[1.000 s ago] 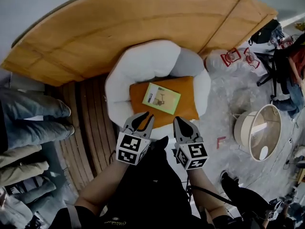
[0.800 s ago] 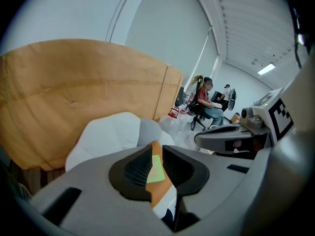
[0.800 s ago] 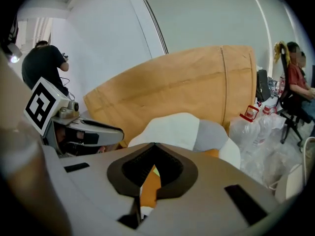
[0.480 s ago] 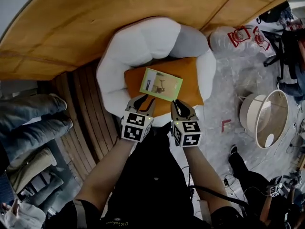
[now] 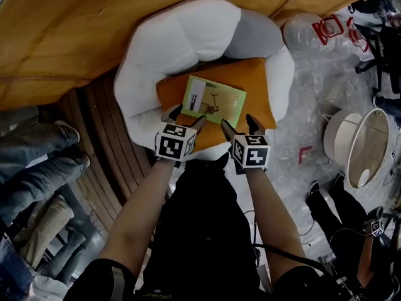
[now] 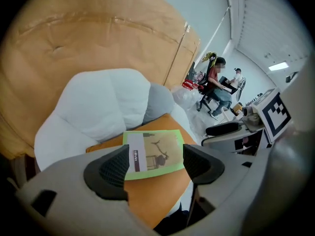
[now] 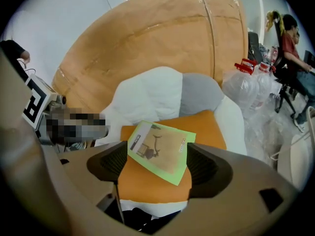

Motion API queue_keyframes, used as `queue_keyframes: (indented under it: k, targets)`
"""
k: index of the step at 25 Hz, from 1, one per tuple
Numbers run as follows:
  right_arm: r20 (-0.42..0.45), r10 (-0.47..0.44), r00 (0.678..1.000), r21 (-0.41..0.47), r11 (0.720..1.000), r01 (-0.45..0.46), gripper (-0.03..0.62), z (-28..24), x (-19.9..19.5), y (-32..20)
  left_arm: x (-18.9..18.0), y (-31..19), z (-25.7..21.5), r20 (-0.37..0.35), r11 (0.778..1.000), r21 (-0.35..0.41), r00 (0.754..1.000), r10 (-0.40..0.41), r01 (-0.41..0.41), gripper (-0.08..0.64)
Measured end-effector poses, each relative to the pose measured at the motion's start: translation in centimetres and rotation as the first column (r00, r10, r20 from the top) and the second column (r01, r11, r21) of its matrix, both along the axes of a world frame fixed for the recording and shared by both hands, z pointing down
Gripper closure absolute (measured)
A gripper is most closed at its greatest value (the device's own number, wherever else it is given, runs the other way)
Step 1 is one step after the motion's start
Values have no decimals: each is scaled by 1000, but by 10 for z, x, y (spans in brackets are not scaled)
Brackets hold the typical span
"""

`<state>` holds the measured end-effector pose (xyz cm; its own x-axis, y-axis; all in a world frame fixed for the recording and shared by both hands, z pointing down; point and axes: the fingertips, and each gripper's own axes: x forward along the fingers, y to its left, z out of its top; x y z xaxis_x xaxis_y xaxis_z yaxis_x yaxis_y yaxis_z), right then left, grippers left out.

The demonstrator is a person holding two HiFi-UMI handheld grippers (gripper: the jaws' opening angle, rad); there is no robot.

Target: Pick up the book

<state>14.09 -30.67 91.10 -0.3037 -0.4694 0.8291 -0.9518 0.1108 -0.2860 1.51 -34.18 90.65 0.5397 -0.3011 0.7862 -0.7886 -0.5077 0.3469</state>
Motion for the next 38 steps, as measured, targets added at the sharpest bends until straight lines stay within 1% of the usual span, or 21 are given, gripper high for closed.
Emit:
queue_keyframes:
  k: [4,8,13,19,21,25,28,31,34,38]
  targets:
    - [-11,6,1000,-30,1000,-6,207,49,2,-1,-9,-1,52,25,999,-32,1000,5,-4,206]
    - [-20,23,1000,-42,999,-24,192,84,4,-4,-14,-6,90,43,999,-53,999,8,-5,186]
    - [-14,44,999,-63,997,-45,181,118,10,-9,-12,-13,124,51,996,-83,998,28,-24,175]
    - [-6,24,1000,-87,996,-24,179,146,7,-3,-9,-8,157,80,991,-119,994,68,-58,175]
    - [2,25,1000,-90,996,-24,179,153,7,-1,-8,-5,167,80,988,-137,994,80,-68,173]
    - [12,17,1000,-82,996,-16,179,161,5,-1,-4,-3,174,31,981,-182,996,78,-71,175]
    - [29,22,999,-77,997,-20,179,163,5,1,-3,0,176,16,976,-204,996,83,-78,175]
    - [36,25,999,-67,997,-23,179,164,7,-1,-1,-2,177,10,977,-198,997,79,-76,175]
    - [25,27,999,-55,998,-25,179,163,5,-1,-2,-2,174,23,981,-182,997,74,-69,175]
    - [14,6,1000,-55,998,-5,179,153,6,2,-3,3,163,30,985,-163,997,66,-61,176]
